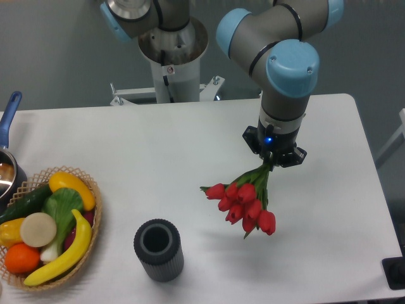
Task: Insert the flowers into the vase
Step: 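Move the gripper holding the red tulips over the black vase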
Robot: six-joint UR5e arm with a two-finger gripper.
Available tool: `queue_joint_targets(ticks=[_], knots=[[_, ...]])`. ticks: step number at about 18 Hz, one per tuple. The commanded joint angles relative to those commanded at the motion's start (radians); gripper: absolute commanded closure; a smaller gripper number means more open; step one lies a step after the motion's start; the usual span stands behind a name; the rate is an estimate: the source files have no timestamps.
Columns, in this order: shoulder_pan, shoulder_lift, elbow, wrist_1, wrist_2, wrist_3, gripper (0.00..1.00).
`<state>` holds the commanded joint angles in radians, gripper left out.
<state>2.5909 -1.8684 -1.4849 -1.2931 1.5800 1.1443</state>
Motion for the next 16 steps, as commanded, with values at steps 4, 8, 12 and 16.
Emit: queue_joint_targets(ticks=[4,8,12,16], knots=[[0.0,0.003,0.002,0.0,-0.006,-0.002,0.96],[-0.009,0.008,-0.003,0.009,-0.056,-0.002,0.96],[-0.002,0.018,-0.002,0.112,-0.271,-0.018,0.96],[-0.006,0.029,0.002,0.224,-0.415,-0.11,0.96]])
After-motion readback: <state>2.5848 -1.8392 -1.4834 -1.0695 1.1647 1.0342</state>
